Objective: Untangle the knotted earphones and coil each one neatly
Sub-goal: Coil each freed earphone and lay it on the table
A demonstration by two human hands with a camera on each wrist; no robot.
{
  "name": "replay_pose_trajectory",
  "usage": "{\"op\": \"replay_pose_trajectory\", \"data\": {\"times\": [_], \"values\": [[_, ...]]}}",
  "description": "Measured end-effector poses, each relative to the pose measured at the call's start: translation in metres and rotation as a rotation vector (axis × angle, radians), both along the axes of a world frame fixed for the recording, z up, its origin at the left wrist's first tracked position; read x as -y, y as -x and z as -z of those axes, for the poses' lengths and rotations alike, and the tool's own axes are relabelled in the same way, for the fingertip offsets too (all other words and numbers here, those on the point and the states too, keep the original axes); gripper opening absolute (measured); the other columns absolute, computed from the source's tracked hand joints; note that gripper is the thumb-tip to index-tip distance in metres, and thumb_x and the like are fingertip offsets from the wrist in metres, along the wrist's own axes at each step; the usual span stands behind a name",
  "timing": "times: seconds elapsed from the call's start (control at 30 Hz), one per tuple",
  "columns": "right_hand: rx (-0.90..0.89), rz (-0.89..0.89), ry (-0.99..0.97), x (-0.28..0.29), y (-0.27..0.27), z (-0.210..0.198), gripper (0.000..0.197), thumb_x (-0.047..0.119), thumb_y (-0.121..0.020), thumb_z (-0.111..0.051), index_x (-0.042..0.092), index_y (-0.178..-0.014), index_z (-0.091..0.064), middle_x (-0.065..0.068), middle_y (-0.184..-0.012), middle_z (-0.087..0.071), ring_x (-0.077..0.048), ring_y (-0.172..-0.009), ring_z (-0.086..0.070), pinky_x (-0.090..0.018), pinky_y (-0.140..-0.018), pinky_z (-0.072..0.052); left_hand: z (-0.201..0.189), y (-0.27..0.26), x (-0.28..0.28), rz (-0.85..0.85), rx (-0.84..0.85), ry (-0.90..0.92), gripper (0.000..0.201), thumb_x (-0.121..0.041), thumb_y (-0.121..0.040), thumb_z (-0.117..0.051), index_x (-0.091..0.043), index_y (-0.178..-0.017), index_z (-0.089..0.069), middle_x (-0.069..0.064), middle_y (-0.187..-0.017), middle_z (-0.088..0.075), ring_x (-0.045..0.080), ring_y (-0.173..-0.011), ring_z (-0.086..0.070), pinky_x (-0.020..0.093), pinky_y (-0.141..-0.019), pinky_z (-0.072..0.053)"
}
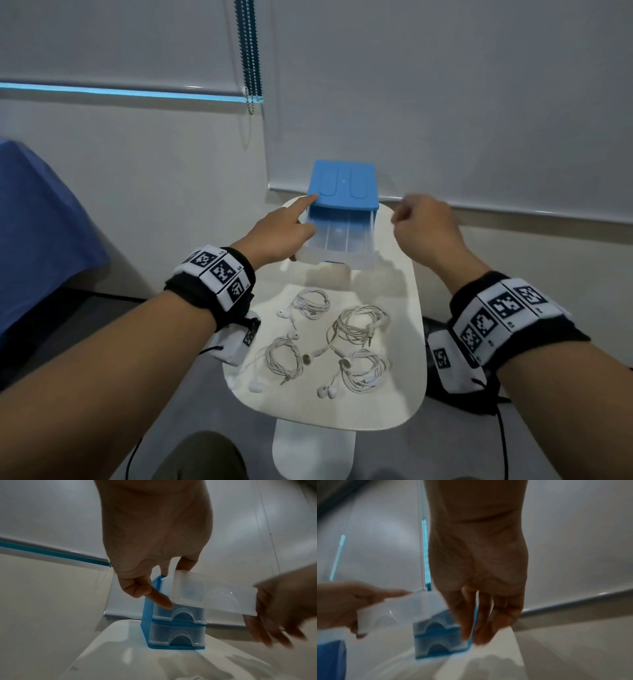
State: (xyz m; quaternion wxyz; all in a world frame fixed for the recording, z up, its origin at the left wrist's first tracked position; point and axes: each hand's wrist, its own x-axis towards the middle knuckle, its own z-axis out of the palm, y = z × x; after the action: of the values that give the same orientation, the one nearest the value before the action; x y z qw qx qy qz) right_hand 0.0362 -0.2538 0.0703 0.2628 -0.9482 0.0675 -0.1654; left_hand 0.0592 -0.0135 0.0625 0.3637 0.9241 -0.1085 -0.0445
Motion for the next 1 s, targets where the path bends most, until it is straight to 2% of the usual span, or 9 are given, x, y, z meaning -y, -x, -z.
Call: {"op": "replay_pose_trajectory", "data": {"times": [0.1,0.17,0.23,0.33,0.47,0.6,0.73,0.87,1.0], "values": [[-0.55,-0.194,0.088,0.014,0.011,0.027,0.019,0.008,-0.093,-0.058,0.015,-0.094,-0.075,-0.01,-0.095,-0.075,-0.027,-0.088,-0.072,-0.033,-0.076,-0.059,0.004,-0.001,0.0,-0.003,-0.004,-0.002,0.066,-0.028,-0.097,-0.044,-0.054,-0.155,-0.026,0.004,-0.103,-0.068,0.024,-0.08,-0.073,0.036,-0.089,-0.051],[-0.695,-0.322,0.006,0.015,0.016,0.049,0.007,0.015,-0.091,-0.071,0.02,-0.09,-0.075,-0.008,-0.094,-0.077,-0.017,-0.076,-0.069,-0.027,-0.065,-0.054,0.002,-0.001,0.001,-0.013,-0.004,0.002,0.065,-0.027,-0.097,-0.043,-0.053,-0.155,-0.027,0.001,-0.103,-0.068,0.023,-0.08,-0.073,0.034,-0.089,-0.05],[-0.635,-0.384,-0.052,0.011,0.018,0.066,0.012,0.022,-0.084,-0.083,0.018,-0.093,-0.077,-0.006,-0.091,-0.078,-0.014,-0.072,-0.067,-0.024,-0.065,-0.052,0.0,-0.001,0.002,-0.017,0.001,-0.007,0.065,-0.027,-0.097,-0.042,-0.052,-0.156,-0.027,0.0,-0.104,-0.068,0.022,-0.08,-0.073,0.033,-0.088,-0.05],[-0.573,-0.436,-0.075,0.002,0.019,0.076,0.022,0.016,-0.075,-0.09,0.014,-0.093,-0.077,0.005,-0.075,-0.075,-0.009,-0.068,-0.071,-0.021,-0.071,-0.055,0.001,-0.003,0.002,-0.022,-0.006,-0.019,0.066,-0.029,-0.097,-0.042,-0.054,-0.156,-0.028,0.0,-0.107,-0.068,0.021,-0.08,-0.074,0.032,-0.083,-0.049],[-0.496,-0.483,0.09,-0.007,0.02,0.08,0.019,0.006,-0.075,-0.085,0.021,-0.077,-0.074,0.01,-0.067,-0.07,-0.004,-0.061,-0.065,-0.026,-0.074,-0.058,0.002,-0.006,0.0,-0.019,-0.04,-0.02,0.067,-0.032,-0.095,-0.042,-0.059,-0.154,-0.026,0.001,-0.112,-0.067,0.021,-0.08,-0.075,0.033,-0.087,-0.051],[-0.427,-0.468,0.141,0.003,0.02,0.075,0.025,0.005,-0.08,-0.079,0.026,-0.073,-0.068,0.013,-0.065,-0.065,-0.003,-0.06,-0.059,-0.021,-0.064,-0.049,0.001,-0.005,-0.002,-0.003,-0.06,-0.033,0.068,-0.032,-0.096,-0.042,-0.061,-0.154,-0.023,0.0,-0.114,-0.064,0.02,-0.079,-0.075,0.035,-0.075,-0.047],[-0.33,-0.467,0.125,0.019,0.022,0.054,0.022,0.009,-0.081,-0.082,0.025,-0.075,-0.07,0.012,-0.064,-0.065,0.0,-0.057,-0.058,-0.017,-0.062,-0.046,0.0,-0.005,-0.003,0.003,-0.071,-0.033,0.069,-0.031,-0.095,-0.043,-0.061,-0.154,-0.022,0.0,-0.102,-0.064,0.019,-0.079,-0.075,0.035,-0.07,-0.044],[-0.262,-0.513,0.068,0.032,0.03,0.018,0.022,0.005,-0.081,-0.083,0.023,-0.072,-0.071,0.005,-0.064,-0.07,-0.005,-0.057,-0.061,-0.02,-0.063,-0.049,-0.002,-0.005,-0.004,0.005,-0.106,-0.006,0.071,-0.028,-0.094,-0.045,-0.06,-0.154,-0.023,-0.002,-0.09,-0.059,0.019,-0.079,-0.075,0.034,-0.071,-0.043],[-0.183,-0.536,-0.089,0.038,0.033,-0.025,0.012,0.003,-0.083,-0.082,0.012,-0.08,-0.075,-0.003,-0.068,-0.074,-0.011,-0.06,-0.065,-0.031,-0.067,-0.052,-0.003,-0.005,-0.007,0.051,-0.172,0.033,0.077,-0.025,-0.093,-0.047,-0.064,-0.153,-0.019,0.005,-0.103,-0.061,0.022,-0.076,-0.077,0.032,-0.071,-0.043]]}}
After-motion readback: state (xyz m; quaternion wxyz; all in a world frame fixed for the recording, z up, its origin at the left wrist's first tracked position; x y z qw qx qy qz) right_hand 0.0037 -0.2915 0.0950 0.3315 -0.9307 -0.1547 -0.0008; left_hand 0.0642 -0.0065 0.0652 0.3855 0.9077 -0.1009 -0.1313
